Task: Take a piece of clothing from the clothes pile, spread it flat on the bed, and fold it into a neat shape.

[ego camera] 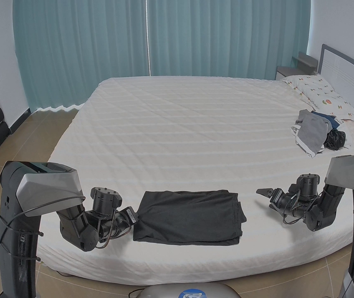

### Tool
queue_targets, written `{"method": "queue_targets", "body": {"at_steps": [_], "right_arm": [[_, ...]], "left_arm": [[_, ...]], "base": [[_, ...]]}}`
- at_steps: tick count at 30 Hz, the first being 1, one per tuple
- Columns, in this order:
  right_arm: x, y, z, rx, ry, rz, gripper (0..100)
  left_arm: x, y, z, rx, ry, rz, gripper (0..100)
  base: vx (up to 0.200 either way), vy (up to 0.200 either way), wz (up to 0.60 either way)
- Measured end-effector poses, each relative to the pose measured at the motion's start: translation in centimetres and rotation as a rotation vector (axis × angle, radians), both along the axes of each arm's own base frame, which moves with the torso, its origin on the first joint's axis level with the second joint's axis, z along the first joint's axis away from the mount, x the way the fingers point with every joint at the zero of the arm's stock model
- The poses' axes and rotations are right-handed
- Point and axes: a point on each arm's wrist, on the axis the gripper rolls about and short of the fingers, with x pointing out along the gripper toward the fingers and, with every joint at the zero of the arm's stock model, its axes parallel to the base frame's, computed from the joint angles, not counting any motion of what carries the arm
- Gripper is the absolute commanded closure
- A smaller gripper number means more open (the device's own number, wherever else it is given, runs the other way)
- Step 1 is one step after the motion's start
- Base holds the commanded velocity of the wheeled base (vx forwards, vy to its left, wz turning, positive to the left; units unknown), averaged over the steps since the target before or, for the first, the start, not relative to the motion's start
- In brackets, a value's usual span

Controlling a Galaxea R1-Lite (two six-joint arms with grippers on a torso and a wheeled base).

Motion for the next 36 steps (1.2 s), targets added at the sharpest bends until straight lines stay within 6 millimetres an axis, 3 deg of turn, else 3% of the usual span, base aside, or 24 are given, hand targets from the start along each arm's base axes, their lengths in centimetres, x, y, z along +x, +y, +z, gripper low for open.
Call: {"method": "queue_targets", "body": {"at_steps": [18,26,36], "right_arm": [[-0.2,-0.2,0.8,0.003,-0.02,-0.007,0],[0.2,-0.4,2.7,-0.027,-0.107,-0.061,0],[0.7,0.7,5.5,-0.123,-0.232,-0.066,0]], "left_arm": [[-1.0,0.8,0.6,-0.006,-0.009,0.012,0],[-0.4,3.0,2.3,-0.008,-0.127,0.093,0],[-0.6,6.1,4.6,0.124,-0.217,0.124,0]], "base": [[0.0,0.0,0.0],[0.0,0.0,0.0],[0.0,0.0,0.0]]}}
